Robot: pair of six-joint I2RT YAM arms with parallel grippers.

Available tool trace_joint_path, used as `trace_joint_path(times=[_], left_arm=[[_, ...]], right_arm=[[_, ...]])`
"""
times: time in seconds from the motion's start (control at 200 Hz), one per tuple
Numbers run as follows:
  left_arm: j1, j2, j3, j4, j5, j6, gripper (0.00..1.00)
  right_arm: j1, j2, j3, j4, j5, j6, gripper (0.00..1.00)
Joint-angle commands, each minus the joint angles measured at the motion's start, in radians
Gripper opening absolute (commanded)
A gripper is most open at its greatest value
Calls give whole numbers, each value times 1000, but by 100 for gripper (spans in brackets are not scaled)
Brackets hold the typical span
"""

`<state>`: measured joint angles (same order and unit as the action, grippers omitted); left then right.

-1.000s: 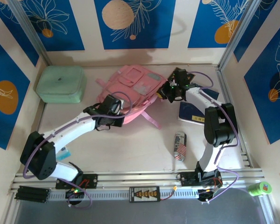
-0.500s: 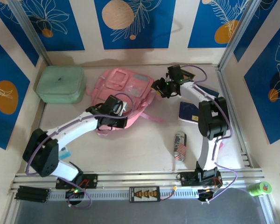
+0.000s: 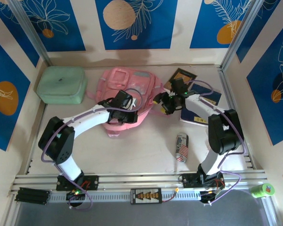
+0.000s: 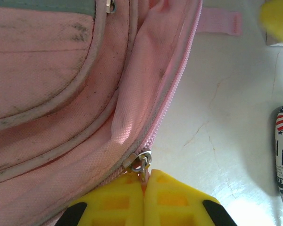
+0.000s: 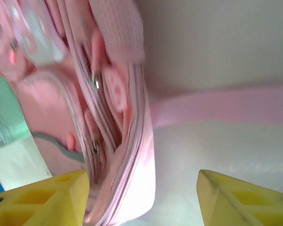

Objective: Pack the student bag

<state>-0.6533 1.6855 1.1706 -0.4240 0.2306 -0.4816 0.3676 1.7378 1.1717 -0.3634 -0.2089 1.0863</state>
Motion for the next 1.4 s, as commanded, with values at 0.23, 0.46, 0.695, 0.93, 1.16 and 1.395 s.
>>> trace_joint_path(times=[0.23,0.46,0.695,0.93,1.16,1.395], left_arm=[[-8,25,58,-28,37,11,0],[-9,30,58,-33,38,8,0],[-8,34,81,-103,-12,12,0],[23,-33,35,-218,-102,36,0],[102,-134,-53,-263,-186,48,0],[143,-140,-71,-274,-262,48,0]], right_arm=[[81,100,91,-29,14,78,69],[94,161,116,-7,-27,90,57],[107,182,106,11,-10,73,22],[89,140,76,30,111,12,11],[58,125,97,20,153,-40,10],[39,98,88,89,161,-178,10]])
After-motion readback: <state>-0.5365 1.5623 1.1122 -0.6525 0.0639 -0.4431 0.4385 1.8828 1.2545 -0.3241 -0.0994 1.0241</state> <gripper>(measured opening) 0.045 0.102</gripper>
